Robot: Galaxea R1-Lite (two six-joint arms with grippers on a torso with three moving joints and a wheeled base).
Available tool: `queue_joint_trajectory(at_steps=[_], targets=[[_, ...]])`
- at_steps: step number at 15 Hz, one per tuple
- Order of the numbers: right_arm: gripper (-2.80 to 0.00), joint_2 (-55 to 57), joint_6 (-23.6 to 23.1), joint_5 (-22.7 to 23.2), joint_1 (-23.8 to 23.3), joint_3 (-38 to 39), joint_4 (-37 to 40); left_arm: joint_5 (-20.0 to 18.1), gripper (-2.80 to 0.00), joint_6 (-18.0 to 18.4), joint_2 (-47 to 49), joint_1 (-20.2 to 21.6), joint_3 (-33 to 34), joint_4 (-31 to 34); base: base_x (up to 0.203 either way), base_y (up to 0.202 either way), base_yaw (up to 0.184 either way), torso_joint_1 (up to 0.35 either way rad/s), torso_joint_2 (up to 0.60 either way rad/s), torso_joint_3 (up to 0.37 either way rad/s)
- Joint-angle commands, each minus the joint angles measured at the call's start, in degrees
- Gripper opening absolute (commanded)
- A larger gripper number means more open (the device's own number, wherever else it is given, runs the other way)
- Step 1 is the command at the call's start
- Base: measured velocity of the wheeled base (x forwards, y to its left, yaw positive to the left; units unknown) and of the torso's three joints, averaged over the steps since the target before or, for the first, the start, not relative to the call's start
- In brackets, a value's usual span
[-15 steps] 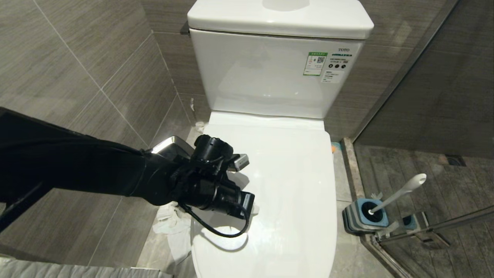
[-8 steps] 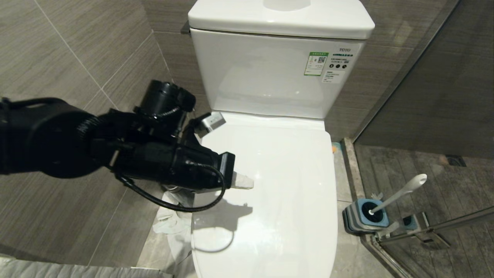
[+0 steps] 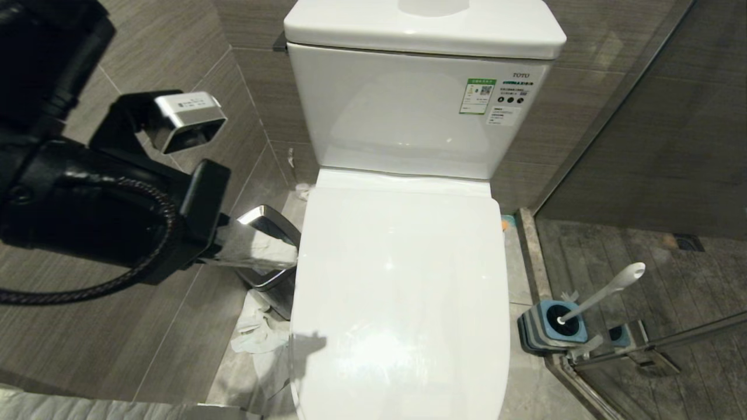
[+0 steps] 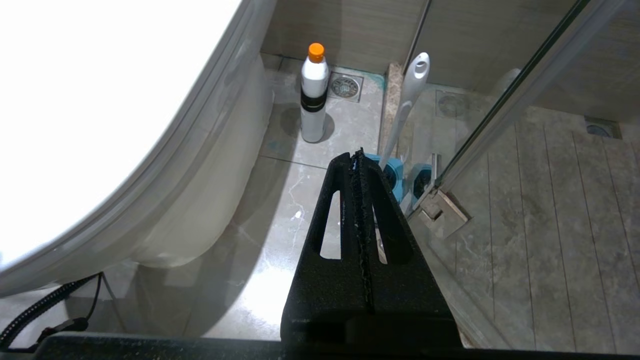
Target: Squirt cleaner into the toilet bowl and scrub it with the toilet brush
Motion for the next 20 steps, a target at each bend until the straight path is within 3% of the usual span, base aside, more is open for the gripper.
queue_joint_trajectory(at_steps=[1, 4, 7, 9, 10, 13, 16, 20], targets=[[-2.8, 0.0, 0.0, 0.0, 0.0, 1.4, -0.1, 3.3, -2.8, 9.1, -5.8, 0.1, 0.7, 1.1, 0.0, 0.0, 0.0, 0.0, 0.0, 0.0], [-2.8, 0.0, 0.0, 0.0, 0.0, 1.4, -0.1, 6.2, -2.8, 13.0, -10.6, 3.3, 0.6, 2.0, 0.0, 0.0, 0.0, 0.0, 0.0, 0.0], [-2.8, 0.0, 0.0, 0.0, 0.0, 1.4, -0.1, 6.2, -2.8, 24.8, -15.9, 9.6, 0.1, -1.4, 0.0, 0.0, 0.0, 0.0, 0.0, 0.0], [-2.8, 0.0, 0.0, 0.0, 0.0, 1.5, -0.1, 5.8, -2.8, 26.9, -19.5, 13.9, 0.3, -6.0, 0.0, 0.0, 0.0, 0.0, 0.0, 0.0], [-2.8, 0.0, 0.0, 0.0, 0.0, 1.4, -0.1, 4.9, -2.8, 28.2, -21.4, 16.3, 0.3, -7.1, 0.0, 0.0, 0.0, 0.0, 0.0, 0.0], [-2.8, 0.0, 0.0, 0.0, 0.0, 1.5, -0.1, -3.7, -2.8, 31.7, -28.9, 22.1, 2.3, -7.7, 0.0, 0.0, 0.0, 0.0, 0.0, 0.0], [-2.8, 0.0, 0.0, 0.0, 0.0, 1.5, -0.1, -9.6, -2.8, 33.6, -38.7, 31.2, 7.6, -8.1, 0.0, 0.0, 0.0, 0.0, 0.0, 0.0], [-2.8, 0.0, 0.0, 0.0, 0.0, 1.4, -0.1, -11.6, -2.8, 33.8, -54.1, 36.3, 19.4, -10.7, 0.0, 0.0, 0.0, 0.0, 0.0, 0.0]])
